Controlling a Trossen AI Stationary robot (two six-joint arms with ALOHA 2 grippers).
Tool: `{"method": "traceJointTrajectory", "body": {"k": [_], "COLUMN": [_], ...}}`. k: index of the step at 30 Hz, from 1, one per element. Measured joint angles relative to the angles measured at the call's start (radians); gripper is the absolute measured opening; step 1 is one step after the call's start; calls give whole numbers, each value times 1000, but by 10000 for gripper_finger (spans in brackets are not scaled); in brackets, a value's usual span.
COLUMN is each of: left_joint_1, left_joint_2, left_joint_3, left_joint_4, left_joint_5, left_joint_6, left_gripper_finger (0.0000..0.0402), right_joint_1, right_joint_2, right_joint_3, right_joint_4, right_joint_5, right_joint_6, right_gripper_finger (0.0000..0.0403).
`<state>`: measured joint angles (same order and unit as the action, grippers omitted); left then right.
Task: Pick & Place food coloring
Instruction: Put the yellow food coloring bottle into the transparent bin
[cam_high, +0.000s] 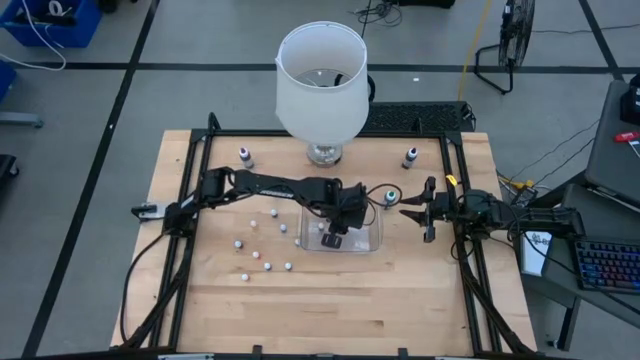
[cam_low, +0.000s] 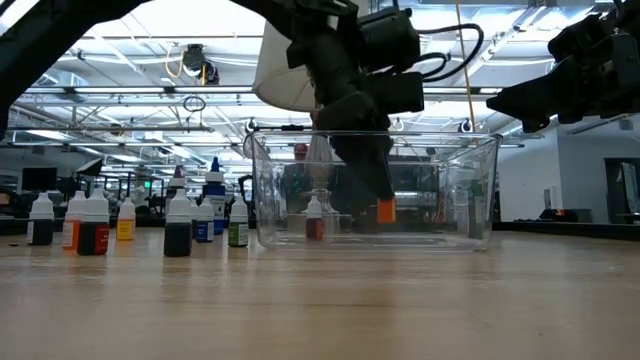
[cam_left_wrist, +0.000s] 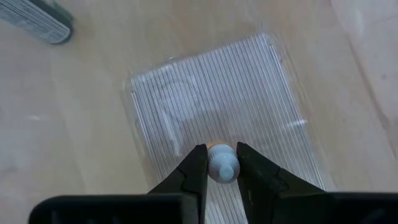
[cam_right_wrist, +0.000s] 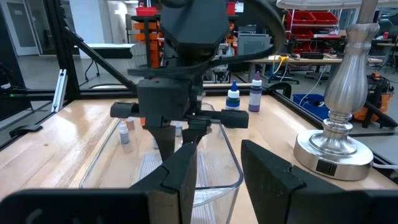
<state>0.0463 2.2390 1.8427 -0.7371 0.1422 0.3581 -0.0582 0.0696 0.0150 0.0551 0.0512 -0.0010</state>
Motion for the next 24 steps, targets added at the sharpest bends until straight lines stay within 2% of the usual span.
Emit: {"method": "traceJointTrajectory", "body": {"k": [12, 22, 24], "left_joint_1": [0, 0, 0], "left_joint_2": [0, -4, -4], "left_joint_3": [0, -85, -85], "left_joint_4": [1, 88, 95], "left_joint_5": [-1, -11, -11], "left_joint_6": [-20, -32, -46], "left_gripper_finger": [69, 64, 76], "right_joint_1": [0, 0, 0], "right_joint_2": [0, 0, 0], "right_joint_3": [0, 0, 0], "right_joint_4": [0, 0, 0], "right_joint_5": [0, 0, 0], "right_joint_6": [0, 0, 0], "right_gripper_finger": [114, 114, 114]}}
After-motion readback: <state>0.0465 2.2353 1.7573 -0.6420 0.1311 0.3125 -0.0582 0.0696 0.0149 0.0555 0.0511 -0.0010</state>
